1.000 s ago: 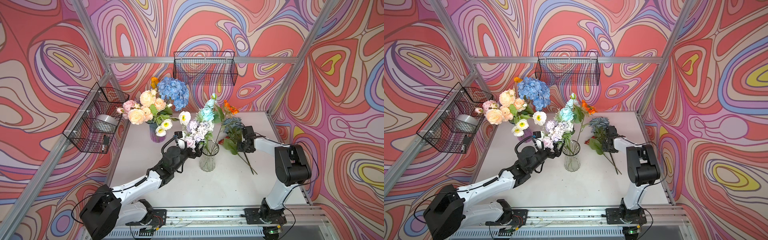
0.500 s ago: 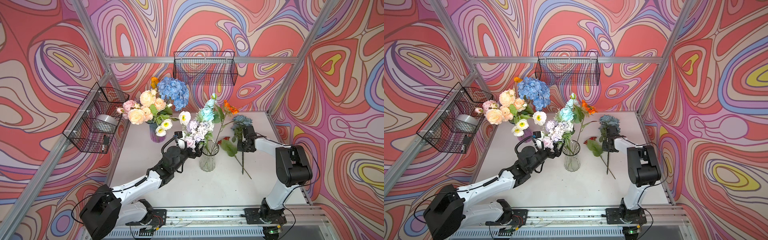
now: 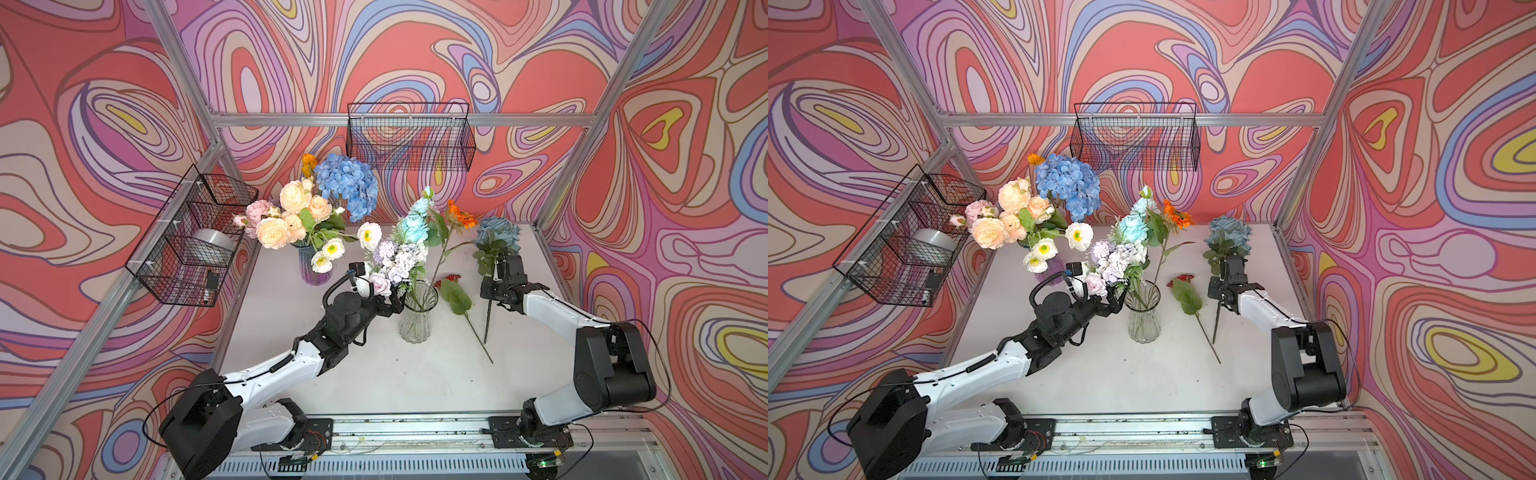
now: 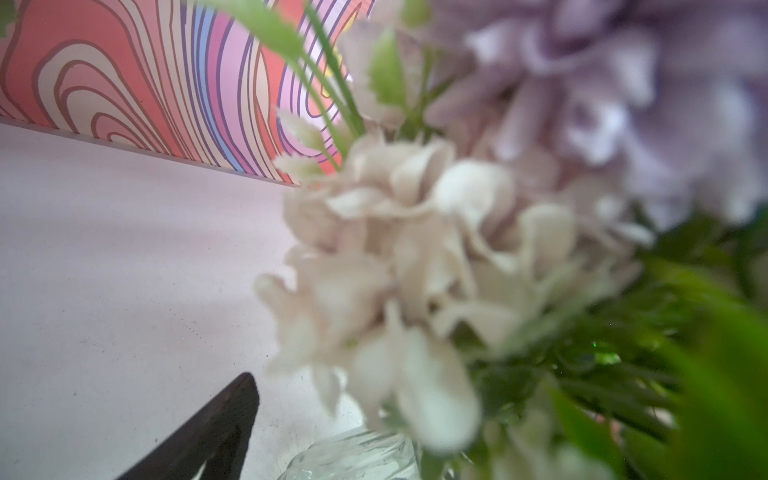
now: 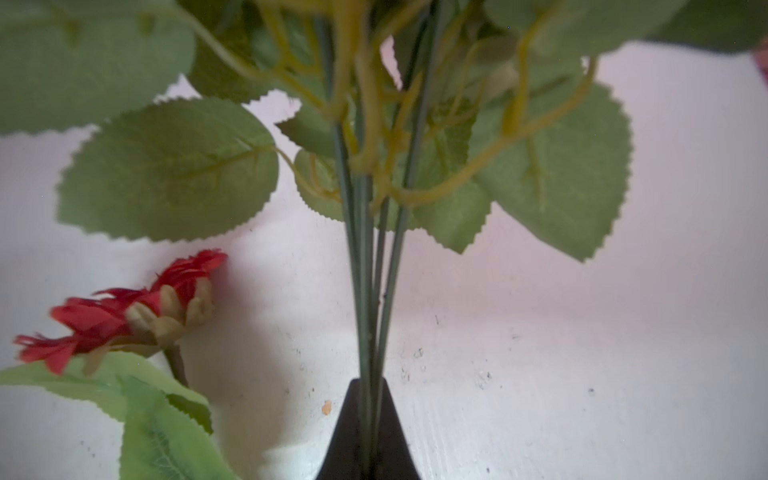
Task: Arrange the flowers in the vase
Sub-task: 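Lift the blue rose bunch upright with the right gripper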
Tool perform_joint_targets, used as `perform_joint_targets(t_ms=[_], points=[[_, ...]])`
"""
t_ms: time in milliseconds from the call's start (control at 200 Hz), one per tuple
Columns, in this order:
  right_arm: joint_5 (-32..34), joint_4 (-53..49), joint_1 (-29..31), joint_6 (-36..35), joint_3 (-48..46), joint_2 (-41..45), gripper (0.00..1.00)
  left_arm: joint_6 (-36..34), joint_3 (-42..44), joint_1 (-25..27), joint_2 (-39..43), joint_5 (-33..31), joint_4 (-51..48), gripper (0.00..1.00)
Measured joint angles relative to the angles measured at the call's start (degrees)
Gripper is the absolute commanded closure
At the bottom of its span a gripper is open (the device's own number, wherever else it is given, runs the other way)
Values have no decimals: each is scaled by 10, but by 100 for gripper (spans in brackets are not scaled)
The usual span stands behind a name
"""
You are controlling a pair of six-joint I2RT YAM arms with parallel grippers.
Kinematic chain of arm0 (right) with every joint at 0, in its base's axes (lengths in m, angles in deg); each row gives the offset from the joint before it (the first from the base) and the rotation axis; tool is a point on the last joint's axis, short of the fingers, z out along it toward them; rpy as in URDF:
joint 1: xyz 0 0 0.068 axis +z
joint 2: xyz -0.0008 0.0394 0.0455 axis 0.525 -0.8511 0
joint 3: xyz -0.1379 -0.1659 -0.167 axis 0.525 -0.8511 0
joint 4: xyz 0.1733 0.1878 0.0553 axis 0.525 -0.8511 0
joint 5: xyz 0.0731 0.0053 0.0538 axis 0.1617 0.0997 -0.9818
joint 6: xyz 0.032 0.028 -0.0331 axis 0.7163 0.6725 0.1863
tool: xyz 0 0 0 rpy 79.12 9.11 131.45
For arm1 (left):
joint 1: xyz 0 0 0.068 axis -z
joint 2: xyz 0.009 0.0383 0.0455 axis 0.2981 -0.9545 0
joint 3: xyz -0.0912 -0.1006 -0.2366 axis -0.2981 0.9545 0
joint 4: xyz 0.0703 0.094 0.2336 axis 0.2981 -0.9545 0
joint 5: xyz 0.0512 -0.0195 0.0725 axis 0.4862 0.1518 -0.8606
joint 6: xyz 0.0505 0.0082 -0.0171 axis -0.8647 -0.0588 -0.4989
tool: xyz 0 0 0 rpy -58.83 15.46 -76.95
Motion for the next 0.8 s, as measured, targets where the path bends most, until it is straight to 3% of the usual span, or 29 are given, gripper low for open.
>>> perform_joint_targets(t_ms=[446, 801], points=[[34, 185, 0, 3, -139, 238, 100, 0, -4, 0, -4, 2, 0, 1], [-20, 301, 0, 3, -184, 367, 100, 2, -4, 0, -4, 4, 0, 1]])
